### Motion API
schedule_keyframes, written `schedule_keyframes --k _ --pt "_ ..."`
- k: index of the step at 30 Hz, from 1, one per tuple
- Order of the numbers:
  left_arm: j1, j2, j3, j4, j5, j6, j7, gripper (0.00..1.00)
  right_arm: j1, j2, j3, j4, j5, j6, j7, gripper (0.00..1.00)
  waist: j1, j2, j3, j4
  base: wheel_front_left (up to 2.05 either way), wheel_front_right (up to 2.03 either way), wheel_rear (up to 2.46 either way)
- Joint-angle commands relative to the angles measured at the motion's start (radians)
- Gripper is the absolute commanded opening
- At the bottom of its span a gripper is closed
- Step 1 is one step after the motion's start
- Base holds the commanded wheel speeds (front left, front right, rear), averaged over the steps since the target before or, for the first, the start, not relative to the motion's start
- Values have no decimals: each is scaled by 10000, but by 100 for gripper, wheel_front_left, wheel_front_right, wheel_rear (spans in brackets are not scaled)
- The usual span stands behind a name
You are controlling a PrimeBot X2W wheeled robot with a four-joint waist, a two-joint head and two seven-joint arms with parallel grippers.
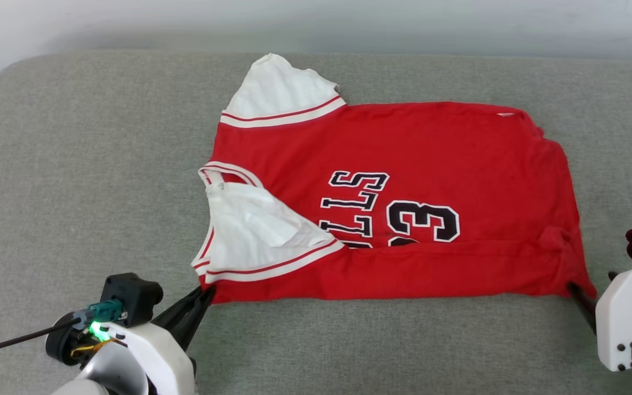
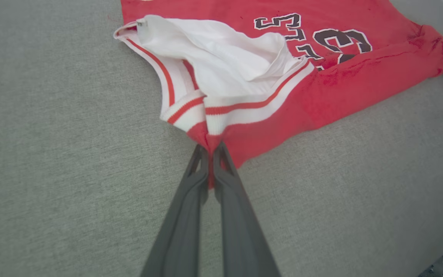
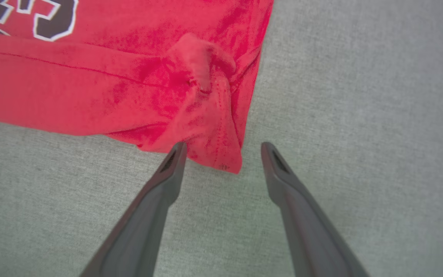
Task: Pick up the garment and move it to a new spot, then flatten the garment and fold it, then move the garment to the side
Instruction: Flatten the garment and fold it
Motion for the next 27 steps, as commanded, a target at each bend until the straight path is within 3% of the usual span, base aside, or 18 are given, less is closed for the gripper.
schedule_keyframes --k 1,14,15,17,27 --pt "-150 48 7 -164 130 36 -40 0 -69 126 -29 224 -75 -6 56 100 0 -1 19 104 0 0 0" --pt "-557 146 -50 -1360 586 216 107 0 -765 603 95 2199 -916 -7 295 100 0 -1 760 542 0 0 0" --pt "-548 163 -70 -1322 605 196 124 0 -727 657 191 2299 -887 -7 346 80 0 -1 787 559 0 0 0" --pt "-553 213 -129 -1207 680 149 177 0 -705 737 325 2464 -902 -6 414 0 0 -1 809 581 0 0 0" --pt "-86 449 -346 -518 524 -7 227 0 -411 7 121 1880 -974 -10 353 0 0 -1 -38 353 0 0 0"
